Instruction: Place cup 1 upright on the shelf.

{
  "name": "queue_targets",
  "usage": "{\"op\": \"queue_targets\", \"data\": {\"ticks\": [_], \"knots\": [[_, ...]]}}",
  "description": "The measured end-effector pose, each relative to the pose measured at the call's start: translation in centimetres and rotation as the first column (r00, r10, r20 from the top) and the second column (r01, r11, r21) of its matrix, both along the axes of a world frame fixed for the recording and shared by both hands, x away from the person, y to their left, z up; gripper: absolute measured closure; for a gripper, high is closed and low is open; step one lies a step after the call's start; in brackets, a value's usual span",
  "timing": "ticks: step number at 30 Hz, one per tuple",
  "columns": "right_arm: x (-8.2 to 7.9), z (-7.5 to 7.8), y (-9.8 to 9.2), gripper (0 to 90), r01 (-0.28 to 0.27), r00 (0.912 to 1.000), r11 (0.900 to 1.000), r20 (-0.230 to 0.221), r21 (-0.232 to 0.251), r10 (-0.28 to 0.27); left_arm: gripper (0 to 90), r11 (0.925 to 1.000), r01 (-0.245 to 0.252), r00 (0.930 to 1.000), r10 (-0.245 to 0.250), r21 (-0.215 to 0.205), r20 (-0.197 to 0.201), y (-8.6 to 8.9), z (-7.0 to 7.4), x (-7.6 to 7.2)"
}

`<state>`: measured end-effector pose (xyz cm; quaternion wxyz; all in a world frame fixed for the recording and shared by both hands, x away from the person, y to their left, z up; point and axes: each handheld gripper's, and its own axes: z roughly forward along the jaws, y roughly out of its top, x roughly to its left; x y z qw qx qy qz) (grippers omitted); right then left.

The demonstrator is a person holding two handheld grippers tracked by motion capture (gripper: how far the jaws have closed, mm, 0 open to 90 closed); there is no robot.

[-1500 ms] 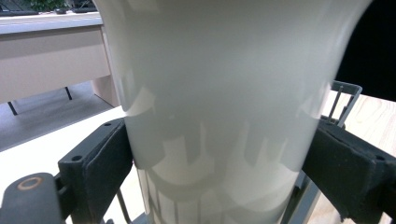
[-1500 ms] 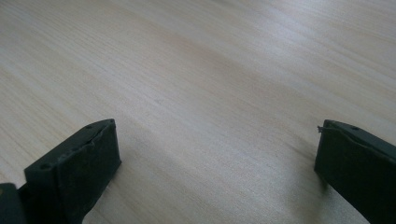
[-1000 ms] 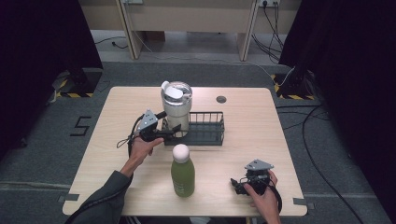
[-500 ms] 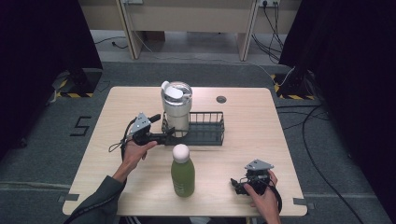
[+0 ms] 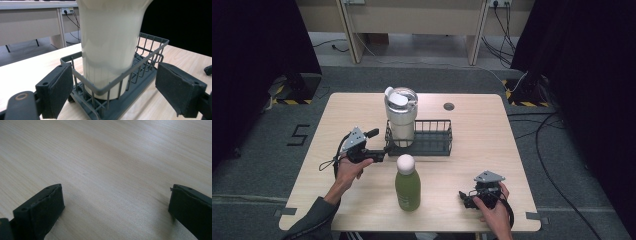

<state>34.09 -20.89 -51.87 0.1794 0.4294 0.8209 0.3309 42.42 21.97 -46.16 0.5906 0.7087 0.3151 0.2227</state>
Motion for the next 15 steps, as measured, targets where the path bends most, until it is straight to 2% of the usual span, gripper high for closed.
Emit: {"op": "queue_targets", "data": {"ticks": [15], "knots": [[0.0,0.0,0.0,0.4,0.001,1.0,1.0,-0.001,0.0,-0.001,14.5,0.9998,0.007,1.0,-0.007,0.017,-0.006,0.7,-0.6,-1.5]]}}
